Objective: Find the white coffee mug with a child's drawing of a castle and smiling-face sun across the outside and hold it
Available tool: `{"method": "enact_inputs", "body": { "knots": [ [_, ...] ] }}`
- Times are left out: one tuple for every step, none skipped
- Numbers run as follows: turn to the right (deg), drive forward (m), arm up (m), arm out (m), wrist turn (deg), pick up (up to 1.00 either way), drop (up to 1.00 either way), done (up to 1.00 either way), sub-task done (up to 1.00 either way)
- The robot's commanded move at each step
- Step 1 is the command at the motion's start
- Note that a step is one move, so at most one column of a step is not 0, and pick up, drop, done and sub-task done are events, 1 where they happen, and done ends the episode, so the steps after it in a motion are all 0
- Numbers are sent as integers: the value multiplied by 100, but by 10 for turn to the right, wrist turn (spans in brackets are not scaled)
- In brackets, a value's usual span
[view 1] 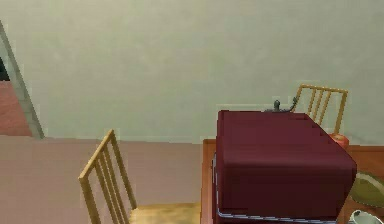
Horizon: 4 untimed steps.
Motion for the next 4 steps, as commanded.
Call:
{"method": "enact_inputs", "body": {
  "knots": [
    [0, 0, 50, 0, 0, 0, 0, 0, 0],
    [0, 0, 12, 0, 0, 0, 0, 0, 0],
    [0, 0, 0, 34, 0, 0, 0, 0, 0],
    [0, 0, 0, 0, 450, 0, 0, 0, 0]
  ]
}}
